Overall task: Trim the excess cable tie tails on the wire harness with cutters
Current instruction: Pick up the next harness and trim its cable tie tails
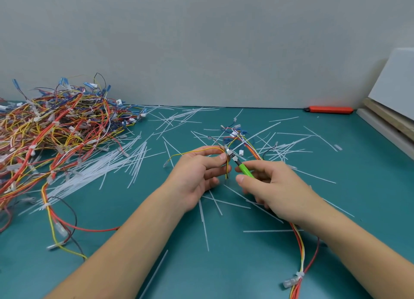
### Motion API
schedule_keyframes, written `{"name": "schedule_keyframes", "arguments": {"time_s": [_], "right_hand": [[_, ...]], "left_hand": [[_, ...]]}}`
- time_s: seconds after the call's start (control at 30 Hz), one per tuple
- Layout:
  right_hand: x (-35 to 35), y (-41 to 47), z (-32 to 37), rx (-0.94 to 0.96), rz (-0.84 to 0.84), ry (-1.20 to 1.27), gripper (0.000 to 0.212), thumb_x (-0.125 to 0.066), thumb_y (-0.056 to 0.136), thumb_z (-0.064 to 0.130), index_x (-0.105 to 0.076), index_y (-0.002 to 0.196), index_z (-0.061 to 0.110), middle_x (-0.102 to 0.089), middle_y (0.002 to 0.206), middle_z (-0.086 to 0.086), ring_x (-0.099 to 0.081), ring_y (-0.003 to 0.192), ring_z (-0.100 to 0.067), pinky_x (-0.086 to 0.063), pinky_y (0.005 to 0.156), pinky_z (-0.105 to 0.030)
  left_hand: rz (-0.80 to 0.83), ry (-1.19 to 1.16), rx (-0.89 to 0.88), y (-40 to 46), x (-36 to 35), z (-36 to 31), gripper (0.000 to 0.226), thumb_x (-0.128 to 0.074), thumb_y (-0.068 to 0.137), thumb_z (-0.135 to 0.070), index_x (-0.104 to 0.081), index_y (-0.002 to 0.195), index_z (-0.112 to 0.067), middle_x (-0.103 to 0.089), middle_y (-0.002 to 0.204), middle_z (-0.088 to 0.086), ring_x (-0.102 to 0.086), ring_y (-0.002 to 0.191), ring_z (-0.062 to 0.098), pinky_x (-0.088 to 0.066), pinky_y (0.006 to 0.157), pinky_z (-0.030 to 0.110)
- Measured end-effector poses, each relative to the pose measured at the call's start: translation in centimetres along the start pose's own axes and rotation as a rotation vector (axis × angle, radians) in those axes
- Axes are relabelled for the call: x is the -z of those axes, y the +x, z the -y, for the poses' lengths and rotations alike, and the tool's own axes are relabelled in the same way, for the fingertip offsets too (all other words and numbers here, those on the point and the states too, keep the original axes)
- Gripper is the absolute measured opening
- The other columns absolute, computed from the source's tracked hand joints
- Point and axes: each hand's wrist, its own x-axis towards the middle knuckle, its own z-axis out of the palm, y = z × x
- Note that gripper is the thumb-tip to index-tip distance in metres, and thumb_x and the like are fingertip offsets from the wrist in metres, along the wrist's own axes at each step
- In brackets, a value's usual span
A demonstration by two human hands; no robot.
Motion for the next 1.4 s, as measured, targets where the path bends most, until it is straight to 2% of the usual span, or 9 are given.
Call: {"name": "schedule_keyframes", "arguments": {"time_s": [0.1,0.23,0.5,0.6,0.77,0.93,1.03,1.1,1.4], "right_hand": [[-0.09,-0.12,0.24,-0.004,0.009,0.068,0.024,-0.064,0.082,0.058,-0.073,0.1,0.044,-0.069,0.087,-0.012,-0.055,0.061,-0.007,-0.046,0.055,-0.016],[-0.1,-0.19,0.45,-0.003,0.018,0.056,0.022,-0.063,0.085,0.053,-0.072,0.1,0.04,-0.068,0.089,-0.016,-0.056,0.063,-0.008,-0.046,0.055,-0.015],[0.24,0.02,-0.03,0.032,0.022,-0.092,0.045,-0.051,0.09,0.052,-0.064,0.108,0.013,-0.061,0.077,-0.015,-0.047,0.058,-0.015,-0.048,0.055,-0.048],[-0.08,0.12,-0.05,0.052,-0.005,-0.131,0.048,-0.052,0.087,0.058,-0.065,0.105,0.015,-0.057,0.082,-0.021,-0.043,0.061,-0.013,-0.045,0.059,-0.041],[0.0,0.06,0.1,0.018,0.027,0.003,0.024,-0.061,0.087,0.051,-0.069,0.099,0.032,-0.065,0.087,-0.018,-0.055,0.061,-0.01,-0.046,0.054,-0.019],[0.05,-0.01,0.11,0.02,0.023,-0.046,0.033,-0.057,0.088,0.049,-0.065,0.103,0.02,-0.063,0.078,-0.018,-0.05,0.057,-0.015,-0.047,0.053,-0.035],[0.29,0.04,-0.2,0.042,0.011,-0.081,0.048,-0.056,0.087,0.053,-0.063,0.107,0.01,-0.055,0.071,-0.016,-0.042,0.058,-0.013,-0.039,0.055,-0.032],[0.22,0.0,-0.2,0.051,-0.006,-0.087,0.047,-0.057,0.085,0.056,-0.065,0.107,0.015,-0.052,0.068,-0.007,-0.039,0.058,-0.012,-0.035,0.054,-0.028],[-0.17,-0.11,0.19,0.013,0.011,0.044,0.019,-0.063,0.086,0.049,-0.07,0.099,0.038,-0.066,0.086,-0.017,-0.054,0.062,-0.009,-0.045,0.053,-0.017]], "left_hand": [[-0.002,0.003,0.002,0.07,-0.03,-0.05,0.015,-0.072,0.09,-0.006,-0.069,0.1,-0.016,-0.077,0.093,0.001,-0.074,0.072,0.016,-0.042,0.047,0.02],[-0.011,-0.003,0.011,0.08,0.04,-0.01,0.013,-0.072,0.089,-0.006,-0.07,0.098,-0.016,-0.077,0.09,0.001,-0.074,0.071,0.016,-0.042,0.047,0.02],[0.004,-0.004,0.02,0.05,0.03,-0.2,0.014,-0.073,0.089,-0.01,-0.07,0.101,-0.017,-0.077,0.096,-0.001,-0.074,0.072,0.015,-0.041,0.045,0.019],[-0.011,-0.01,0.036,0.09,0.05,-0.15,0.011,-0.072,0.09,-0.008,-0.07,0.098,-0.016,-0.076,0.093,0.0,-0.073,0.069,0.016,-0.042,0.046,0.019],[-0.007,0.002,0.028,0.08,-0.02,-0.15,0.012,-0.072,0.09,-0.007,-0.071,0.096,-0.017,-0.077,0.092,0.0,-0.073,0.069,0.016,-0.042,0.045,0.019],[-0.004,0.01,0.03,0.0,0.05,-0.17,0.012,-0.071,0.09,-0.005,-0.07,0.097,-0.015,-0.077,0.093,0.001,-0.072,0.068,0.016,-0.041,0.046,0.018],[-0.002,0.003,0.032,-0.02,-0.03,-0.2,0.012,-0.071,0.09,-0.005,-0.07,0.098,-0.015,-0.077,0.093,0.002,-0.072,0.068,0.016,-0.041,0.045,0.019],[-0.005,0.002,0.033,-0.01,-0.04,-0.19,0.012,-0.071,0.09,-0.005,-0.07,0.096,-0.015,-0.077,0.091,0.002,-0.072,0.067,0.016,-0.041,0.045,0.018],[0.011,0.012,0.021,-0.02,0.05,-0.1,0.011,-0.072,0.09,-0.007,-0.069,0.096,-0.016,-0.078,0.094,0.001,-0.072,0.068,0.014,-0.041,0.046,0.019]]}}
